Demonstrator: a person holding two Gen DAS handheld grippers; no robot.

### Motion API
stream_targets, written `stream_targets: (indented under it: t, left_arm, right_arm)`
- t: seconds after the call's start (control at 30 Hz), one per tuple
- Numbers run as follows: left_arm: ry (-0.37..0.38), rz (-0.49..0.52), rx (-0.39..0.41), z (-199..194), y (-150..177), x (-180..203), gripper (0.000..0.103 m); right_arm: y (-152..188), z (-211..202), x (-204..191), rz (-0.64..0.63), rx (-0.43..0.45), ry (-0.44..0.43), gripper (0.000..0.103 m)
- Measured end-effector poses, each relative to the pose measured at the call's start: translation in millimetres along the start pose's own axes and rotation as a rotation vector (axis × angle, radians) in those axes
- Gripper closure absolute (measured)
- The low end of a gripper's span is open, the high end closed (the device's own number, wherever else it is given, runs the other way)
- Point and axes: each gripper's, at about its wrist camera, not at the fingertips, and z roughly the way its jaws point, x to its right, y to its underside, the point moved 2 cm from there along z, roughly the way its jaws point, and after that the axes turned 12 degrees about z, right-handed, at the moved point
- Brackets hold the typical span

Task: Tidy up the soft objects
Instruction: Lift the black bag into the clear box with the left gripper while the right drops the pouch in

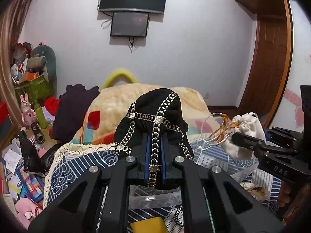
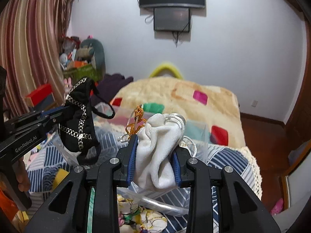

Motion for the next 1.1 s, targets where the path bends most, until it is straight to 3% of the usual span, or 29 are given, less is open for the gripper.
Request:
stream_targets:
  t: [0.17,0.5,0.67,0.83,0.93,1.1]
  left_arm:
    - [0.030,0.049,-0.093,24.5,6.3,11.1,0.094]
    - [0.050,0.118,-0.187,39.8,18.1,30.6,0.094]
    - [0.074,0.098,-0.206,37.8,17.4,27.4,0.092]
    - [0.082,0.100,-0.200,27.1,16.3,28.4,0.092]
    - [0.083,0.106,-0.186,17.6,14.4,29.2,0.082]
    - [0.074,0.106,-0.138,-5.0,9.3,26.6,0.068]
  right_arm:
    - [0.1,19.2,-1.1,-0.025,-0.083,0.002,0.074]
    - [2.6,37.9,-1.8,-0.070,-0.185,0.003,0.074]
    - [1.7,32.8,1.0,-0.080,-0.171,0.026,0.070]
    - [1.8,22.7,-0.1,-0.090,-0.153,0.022,0.059]
    - [0.3,12.6,-1.4,-0.101,-0.125,0.027,0.046]
    - [-4.9,-4.6,-1.3,-0.088,-0.076,0.017,0.044]
